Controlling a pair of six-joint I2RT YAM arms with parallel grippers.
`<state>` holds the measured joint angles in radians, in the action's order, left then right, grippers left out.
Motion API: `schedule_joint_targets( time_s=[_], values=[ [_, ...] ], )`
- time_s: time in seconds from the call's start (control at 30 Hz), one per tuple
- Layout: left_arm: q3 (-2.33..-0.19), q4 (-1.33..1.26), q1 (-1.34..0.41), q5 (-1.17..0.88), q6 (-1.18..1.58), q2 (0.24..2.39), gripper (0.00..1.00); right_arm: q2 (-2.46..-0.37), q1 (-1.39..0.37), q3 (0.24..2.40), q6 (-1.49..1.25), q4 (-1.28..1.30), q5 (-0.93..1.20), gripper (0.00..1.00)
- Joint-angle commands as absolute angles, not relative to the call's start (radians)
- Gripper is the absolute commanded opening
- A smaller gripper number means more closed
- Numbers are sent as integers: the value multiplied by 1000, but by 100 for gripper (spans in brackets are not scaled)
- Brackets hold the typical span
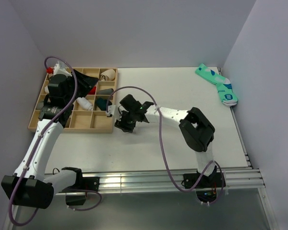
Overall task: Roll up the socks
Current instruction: Roll the sock at the center of the board.
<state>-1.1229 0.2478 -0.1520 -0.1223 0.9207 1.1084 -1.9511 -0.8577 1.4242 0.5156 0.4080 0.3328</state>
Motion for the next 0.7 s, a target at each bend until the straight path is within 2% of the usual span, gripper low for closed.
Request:
schedule_joint_targets(
  time_s=[0.0, 0.3, 0.67],
  values=[
    [-1170, 180, -149, -158, 884, 1115, 46, -2006, -900, 1482, 468, 382, 261, 56],
    [-1178, 166, -140, -202, 865, 1150, 46, -2072, -928, 1552, 410, 400, 169, 56],
    [-1152, 164, -133, -204, 859, 1154, 47, -2030, -927, 1477, 393, 396, 161, 56]
  ],
)
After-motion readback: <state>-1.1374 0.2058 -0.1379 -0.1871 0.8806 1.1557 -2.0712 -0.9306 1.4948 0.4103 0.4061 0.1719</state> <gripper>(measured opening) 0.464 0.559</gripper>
